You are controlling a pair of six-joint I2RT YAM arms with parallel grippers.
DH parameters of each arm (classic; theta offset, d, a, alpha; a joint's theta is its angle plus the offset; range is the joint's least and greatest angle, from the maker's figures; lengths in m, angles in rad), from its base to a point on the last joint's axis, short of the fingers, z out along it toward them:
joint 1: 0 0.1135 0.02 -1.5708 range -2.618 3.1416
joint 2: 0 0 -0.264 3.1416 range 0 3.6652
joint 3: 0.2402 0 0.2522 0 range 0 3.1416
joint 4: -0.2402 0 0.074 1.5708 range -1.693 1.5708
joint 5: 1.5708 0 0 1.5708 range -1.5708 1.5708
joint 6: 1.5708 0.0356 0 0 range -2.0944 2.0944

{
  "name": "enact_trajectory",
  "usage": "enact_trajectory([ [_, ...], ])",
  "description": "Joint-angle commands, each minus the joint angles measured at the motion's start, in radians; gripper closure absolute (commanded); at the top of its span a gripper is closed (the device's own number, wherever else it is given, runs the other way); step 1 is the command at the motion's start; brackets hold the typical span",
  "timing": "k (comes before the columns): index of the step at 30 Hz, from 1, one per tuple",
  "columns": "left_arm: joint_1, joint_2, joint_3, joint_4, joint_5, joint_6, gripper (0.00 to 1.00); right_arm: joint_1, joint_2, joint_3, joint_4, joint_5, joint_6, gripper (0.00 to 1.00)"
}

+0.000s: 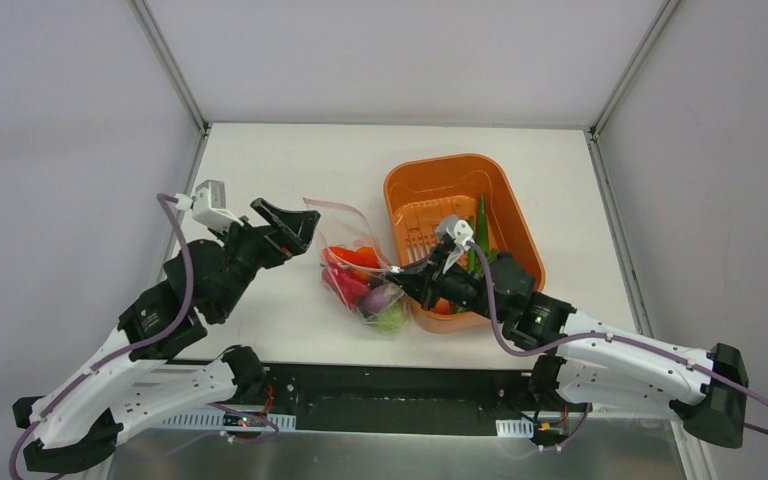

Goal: Place the food in the zip-top bag and seal the zipper
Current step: Zip the zipper food storage bag at the center of the board.

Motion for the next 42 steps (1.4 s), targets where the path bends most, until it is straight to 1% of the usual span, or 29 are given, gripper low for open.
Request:
enact_trajectory([
  [1,0.003,-0.047,0.035,0.004,0.042,0.164,0.02,-0.008,-0.066,-0.016,-0.013,-0.100,0.018,1.00],
  [2,0.003,-0.037,0.053,0.027,0.108,0.238,0.02,-0.009,-0.075,-0.022,-0.013,-0.092,0.018,1.00],
  [3,0.004,-0.019,0.080,0.048,0.205,0.312,0.02,-0.008,-0.084,-0.025,-0.013,-0.082,0.021,1.00],
  [6,0.001,0.081,0.207,0.043,0.547,0.575,0.02,-0.009,-0.105,-0.025,-0.013,-0.073,0.033,1.00],
  [8,-0.006,0.179,0.316,-0.050,0.696,0.710,0.01,-0.010,-0.109,-0.027,-0.012,-0.071,0.037,1.00],
  [11,-0.038,0.338,0.465,-0.226,0.859,0.911,0.01,-0.010,-0.117,-0.036,-0.010,-0.063,0.047,1.00],
  [12,-0.052,0.378,0.490,-0.263,0.882,0.972,0.01,-0.010,-0.122,-0.042,-0.005,-0.060,0.051,1.00],
  [15,-0.095,0.449,0.513,-0.305,0.893,1.117,0.01,-0.008,-0.144,-0.066,0.010,-0.049,0.063,1.00],
  [17,-0.119,0.465,0.500,-0.290,0.902,1.178,0.01,-0.009,-0.155,-0.073,0.012,-0.046,0.066,1.00],
  [21,-0.165,0.445,0.397,-0.216,0.908,1.361,0.01,-0.009,-0.167,-0.079,0.009,-0.046,0.068,1.00],
  [24,-0.187,0.424,0.329,-0.144,0.906,1.417,0.01,-0.010,-0.165,-0.082,0.010,-0.039,0.070,1.00],
  [26,-0.197,0.426,0.310,-0.112,0.898,1.418,0.02,-0.009,-0.159,-0.083,0.012,-0.039,0.072,1.00],
  [29,-0.217,0.443,0.303,-0.071,0.846,1.387,0.09,-0.010,-0.153,-0.088,0.023,-0.041,0.073,1.00],
  [35,-0.240,0.444,0.261,-0.002,0.829,1.417,0.27,-0.010,-0.152,-0.092,0.038,-0.046,0.078,1.00],
  [38,-0.240,0.447,0.265,-0.013,0.843,1.425,0.38,-0.010,-0.151,-0.094,0.041,-0.041,0.075,1.00],
  [40,-0.240,0.450,0.269,-0.024,0.857,1.423,0.49,-0.009,-0.154,-0.094,0.041,-0.035,0.075,1.00],
  [42,-0.240,0.446,0.275,-0.038,0.875,1.417,0.54,-0.010,-0.156,-0.096,0.043,-0.034,0.077,1.00],
])
